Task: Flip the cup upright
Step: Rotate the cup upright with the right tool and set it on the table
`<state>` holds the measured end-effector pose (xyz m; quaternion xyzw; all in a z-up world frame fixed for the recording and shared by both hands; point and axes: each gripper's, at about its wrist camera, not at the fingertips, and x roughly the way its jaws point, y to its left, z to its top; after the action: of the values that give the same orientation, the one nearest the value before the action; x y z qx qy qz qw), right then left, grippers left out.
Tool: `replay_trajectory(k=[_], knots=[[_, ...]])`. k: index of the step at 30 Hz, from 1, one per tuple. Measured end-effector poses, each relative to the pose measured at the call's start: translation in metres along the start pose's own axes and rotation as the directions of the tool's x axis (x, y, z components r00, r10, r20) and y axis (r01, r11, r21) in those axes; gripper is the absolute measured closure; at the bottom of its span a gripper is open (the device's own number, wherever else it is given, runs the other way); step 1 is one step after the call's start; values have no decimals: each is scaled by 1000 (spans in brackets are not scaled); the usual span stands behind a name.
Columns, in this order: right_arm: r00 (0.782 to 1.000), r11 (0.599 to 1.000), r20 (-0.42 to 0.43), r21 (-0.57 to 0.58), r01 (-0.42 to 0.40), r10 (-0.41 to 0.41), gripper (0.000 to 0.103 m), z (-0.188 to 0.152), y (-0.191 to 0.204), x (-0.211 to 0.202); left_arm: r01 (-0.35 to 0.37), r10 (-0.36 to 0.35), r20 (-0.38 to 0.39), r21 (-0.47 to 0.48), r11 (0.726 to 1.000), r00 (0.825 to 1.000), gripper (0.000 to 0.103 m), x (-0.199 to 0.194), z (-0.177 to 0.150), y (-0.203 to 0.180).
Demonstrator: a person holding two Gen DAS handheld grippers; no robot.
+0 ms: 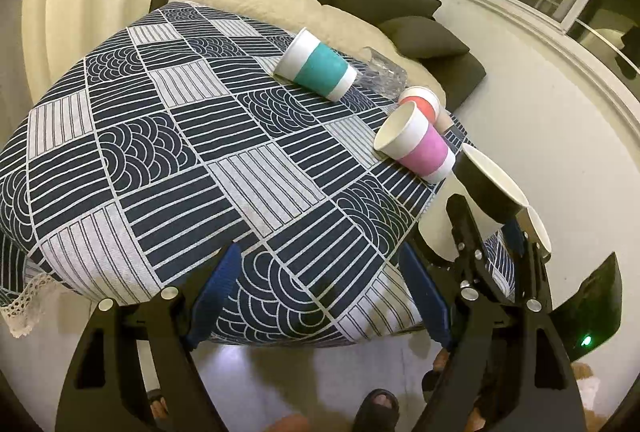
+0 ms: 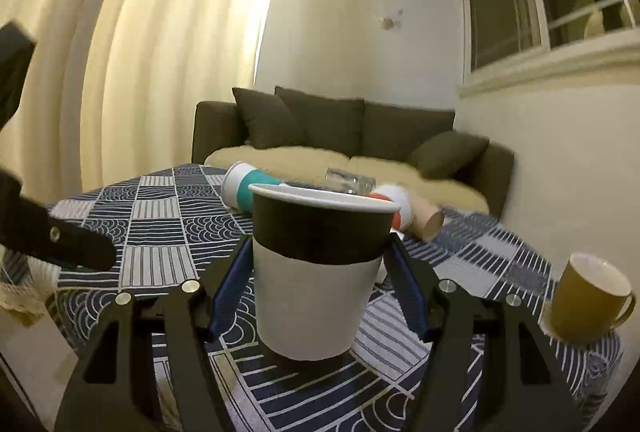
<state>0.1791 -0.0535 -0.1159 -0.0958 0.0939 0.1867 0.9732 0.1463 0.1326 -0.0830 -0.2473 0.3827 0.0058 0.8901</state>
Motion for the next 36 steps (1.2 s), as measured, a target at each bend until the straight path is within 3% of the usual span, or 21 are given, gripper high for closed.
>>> replay_trajectory(k=[15,20,25,36], knots=[[998,999,-59,45,-7,9,36,-16,-3,6,-16,16,-37,10,1000,999,24,14,-5,-3],[996,998,-84,58,-14,18,18,-17,-1,5,-17,18,-38,21,1000,999,24,13,-6,-5],[994,997,-107,71,-23,31,7,-15,-1,2,-15,16,-35,10,1000,999,24,9,-6,-2],[985,994,-168,100,-34,50,5,2,-21,-28,-36,36,-3,43,998,999,24,-7,-11,-7]])
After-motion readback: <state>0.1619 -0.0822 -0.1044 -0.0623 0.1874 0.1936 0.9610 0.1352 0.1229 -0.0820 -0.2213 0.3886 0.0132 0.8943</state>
